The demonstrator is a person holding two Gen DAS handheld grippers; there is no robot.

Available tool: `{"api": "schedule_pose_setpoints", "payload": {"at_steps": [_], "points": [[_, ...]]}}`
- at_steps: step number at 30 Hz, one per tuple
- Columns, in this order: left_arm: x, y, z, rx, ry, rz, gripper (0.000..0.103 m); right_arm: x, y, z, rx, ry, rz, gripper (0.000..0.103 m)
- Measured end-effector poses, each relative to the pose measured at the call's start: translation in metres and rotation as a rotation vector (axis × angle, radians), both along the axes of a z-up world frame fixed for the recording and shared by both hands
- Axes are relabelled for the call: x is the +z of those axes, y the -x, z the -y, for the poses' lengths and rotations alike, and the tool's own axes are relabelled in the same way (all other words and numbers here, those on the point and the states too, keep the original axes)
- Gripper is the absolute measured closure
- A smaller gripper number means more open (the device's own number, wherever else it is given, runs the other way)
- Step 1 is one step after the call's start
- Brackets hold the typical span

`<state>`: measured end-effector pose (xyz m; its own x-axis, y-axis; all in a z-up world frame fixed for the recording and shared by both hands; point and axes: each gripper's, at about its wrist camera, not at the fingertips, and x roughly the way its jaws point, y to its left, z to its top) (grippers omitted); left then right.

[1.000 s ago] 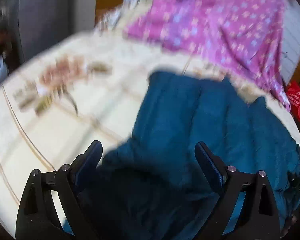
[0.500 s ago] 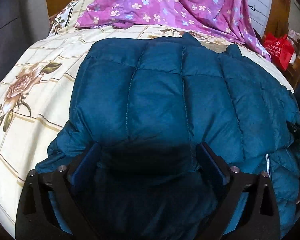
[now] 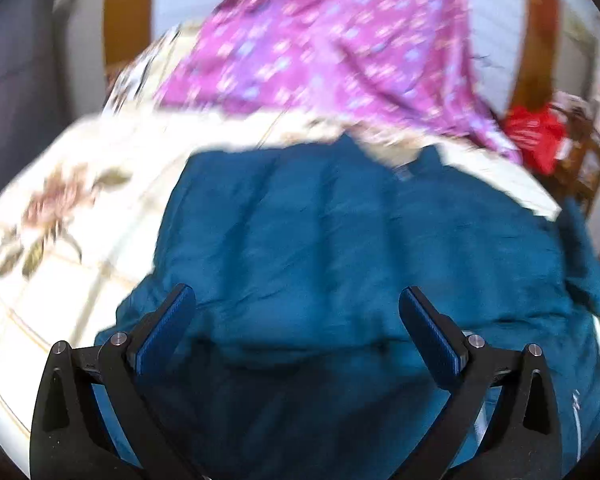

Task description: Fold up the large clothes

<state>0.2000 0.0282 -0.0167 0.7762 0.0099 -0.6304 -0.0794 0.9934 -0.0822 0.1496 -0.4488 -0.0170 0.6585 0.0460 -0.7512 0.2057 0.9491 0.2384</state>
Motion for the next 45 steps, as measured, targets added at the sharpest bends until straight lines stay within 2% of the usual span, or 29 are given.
{"api": "schedule_pose_setpoints", "payload": {"at_steps": [2, 5, 8, 11, 15, 17, 18, 24, 26, 28, 30, 31, 32, 34, 36, 38, 39, 41, 45], "points": [[0.007, 0.01, 0.014, -0.054, 0.0, 0.02, 0.001, -0.008, 0.024, 0.063, -0.137, -0.101, 0.001, 0.013], [0.009, 0.015, 0.03, -0.126, 0.009, -0.005, 0.001, -0.02, 0.052, 0.137, -0.327, -0.216, 0.005, 0.013], [0.008, 0.013, 0.04, -0.115, -0.055, -0.006, 0.001, -0.034, 0.063, 0.19, -0.431, -0.312, -0.012, 0.013], [0.002, 0.01, 0.042, -0.08, -0.128, -0.019, 0.001, -0.041, 0.064, 0.223, -0.478, -0.413, 0.048, 0.013], [-0.008, 0.003, 0.035, -0.056, -0.128, -0.065, 0.001, -0.045, 0.041, 0.243, -0.486, -0.481, 0.106, 0.012], [-0.012, 0.0, 0.032, -0.041, -0.11, -0.082, 0.001, -0.048, 0.026, 0.249, -0.478, -0.524, 0.143, 0.001], [-0.013, -0.001, 0.03, -0.035, -0.107, -0.088, 0.001, -0.049, 0.019, 0.25, -0.48, -0.533, 0.16, 0.0], [-0.02, -0.004, 0.028, -0.012, -0.125, -0.111, 0.001, -0.049, -0.027, 0.244, -0.425, -0.469, 0.175, 0.0], [-0.023, -0.007, 0.027, -0.008, -0.125, -0.126, 0.001, -0.048, -0.043, 0.235, -0.322, -0.462, 0.162, 0.0], [-0.024, -0.007, 0.027, -0.002, -0.131, -0.126, 0.001, -0.05, -0.049, 0.235, -0.282, -0.45, 0.16, 0.001], [-0.024, -0.006, 0.028, 0.002, -0.141, -0.12, 0.001, -0.052, -0.038, 0.247, -0.39, -0.433, 0.203, 0.013], [-0.024, -0.006, 0.027, 0.006, -0.148, -0.117, 0.001, -0.053, -0.033, 0.251, -0.447, -0.437, 0.227, 0.023], [-0.024, -0.006, 0.027, 0.01, -0.154, -0.116, 0.001, -0.054, -0.032, 0.251, -0.47, -0.436, 0.235, 0.026], [-0.024, -0.007, 0.026, 0.014, -0.155, -0.117, 0.001, -0.053, -0.047, 0.241, -0.36, -0.422, 0.193, 0.026], [-0.025, -0.008, 0.025, 0.016, -0.151, -0.124, 0.001, -0.052, -0.054, 0.23, -0.304, -0.393, 0.177, 0.032], [-0.026, -0.009, 0.023, 0.026, -0.153, -0.129, 0.001, -0.047, -0.051, 0.226, -0.343, -0.355, 0.183, 0.063], [-0.027, -0.01, 0.021, 0.032, -0.154, -0.133, 0.001, -0.045, -0.048, 0.225, -0.358, -0.344, 0.192, 0.068], [-0.028, -0.011, 0.017, 0.047, -0.144, -0.144, 0.001, -0.032, -0.043, 0.216, -0.355, -0.312, 0.203, 0.086], [-0.033, -0.014, 0.004, 0.085, -0.097, -0.187, 0.001, 0.023, -0.036, 0.177, -0.272, -0.194, 0.277, 0.091]]}}
